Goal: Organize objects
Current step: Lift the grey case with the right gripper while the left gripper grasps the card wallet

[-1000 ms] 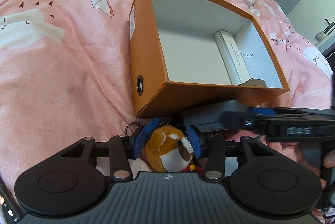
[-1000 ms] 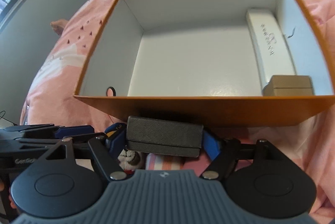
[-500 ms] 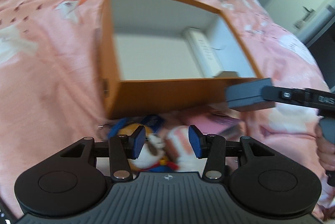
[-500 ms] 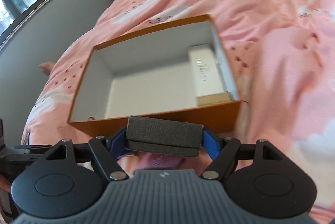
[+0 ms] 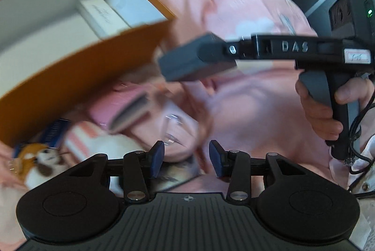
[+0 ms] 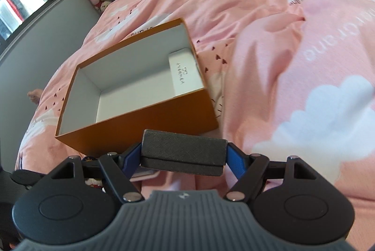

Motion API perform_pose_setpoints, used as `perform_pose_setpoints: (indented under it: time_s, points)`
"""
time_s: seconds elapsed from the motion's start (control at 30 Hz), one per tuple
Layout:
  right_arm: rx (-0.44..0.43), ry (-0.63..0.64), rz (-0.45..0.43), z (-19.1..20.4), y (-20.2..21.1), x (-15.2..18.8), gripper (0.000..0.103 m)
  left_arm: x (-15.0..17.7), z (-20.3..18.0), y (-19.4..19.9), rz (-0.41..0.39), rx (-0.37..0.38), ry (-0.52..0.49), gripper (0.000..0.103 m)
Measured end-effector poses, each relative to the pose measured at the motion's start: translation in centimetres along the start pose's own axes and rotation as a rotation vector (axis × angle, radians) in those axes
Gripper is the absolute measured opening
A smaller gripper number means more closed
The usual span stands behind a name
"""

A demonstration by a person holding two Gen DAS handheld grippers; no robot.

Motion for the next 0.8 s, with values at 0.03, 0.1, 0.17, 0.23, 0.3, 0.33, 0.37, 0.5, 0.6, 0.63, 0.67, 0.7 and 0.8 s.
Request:
perform_pose_setpoints:
  time_s: [0.03,0.1,0.17,0.23,0.3,0.33,0.37,0.5,0.6,0.63,0.67,0.7,0.8]
  points:
    - [-0.001,-0.008,-0.005,-0.3,0.3,0.2,0.077,-0.1,-0.2,-0.6,0.018,-0.007,0.001,0.049]
    - [-0.004,-0.026,-0.015,-0.9,0.7,0.7,0.077,-0.1,-0.8,-1.3,0.018,-0.071,-0.046,0.049]
    - [-0.005,-0.044,-0.024,-1.4,1.2,1.0,0.077,-0.4,-1.5,-2.1,0.013,-0.15,-0.129,0.049]
    - [-0.003,-0.061,-0.03,-2.0,1.5,1.2,0.077,-0.6,-2.1,-2.3,-0.012,-0.215,-0.184,0.049]
    - [-0.002,-0.073,-0.037,-2.4,1.7,1.3,0.077,-0.9,-2.2,-2.0,-0.052,-0.278,-0.215,0.049]
    - [-0.002,-0.077,-0.039,-2.6,1.7,1.3,0.077,-1.0,-2.3,-1.9,-0.064,-0.308,-0.238,0.049]
    - [-0.003,-0.08,-0.04,-2.8,1.7,1.3,0.077,-1.1,-2.3,-1.9,-0.064,-0.338,-0.269,0.049]
    - [-0.015,-0.089,-0.028,-3.1,1.2,1.3,0.077,-1.1,-2.3,-2.6,-0.039,-0.494,-0.429,0.049]
    - [-0.025,-0.093,-0.023,-3.2,0.8,1.3,0.077,-1.0,-2.2,-4.1,0.003,-0.572,-0.544,0.049]
    - [-0.028,-0.094,-0.022,-3.2,0.7,1.3,0.077,-1.0,-2.1,-4.6,0.014,-0.585,-0.572,0.049]
    - [-0.03,-0.095,-0.02,-3.2,0.7,1.3,0.077,-1.0,-2.0,-5.1,0.021,-0.588,-0.594,0.049]
    - [-0.031,-0.095,-0.018,-3.2,0.6,1.3,0.077,-1.0,-1.9,-5.4,0.027,-0.59,-0.606,0.049]
    - [-0.03,-0.097,-0.008,-3.3,0.2,1.3,0.077,-1.0,-1.6,-6.4,0.026,-0.608,-0.625,0.049]
Point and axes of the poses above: each gripper's, at about its wrist camera, not at the fingertips, and y roughly against the way its jaws point, z to its left, x to its underside, the point moved 3 cm from there along -y, roughly the way its jaws point
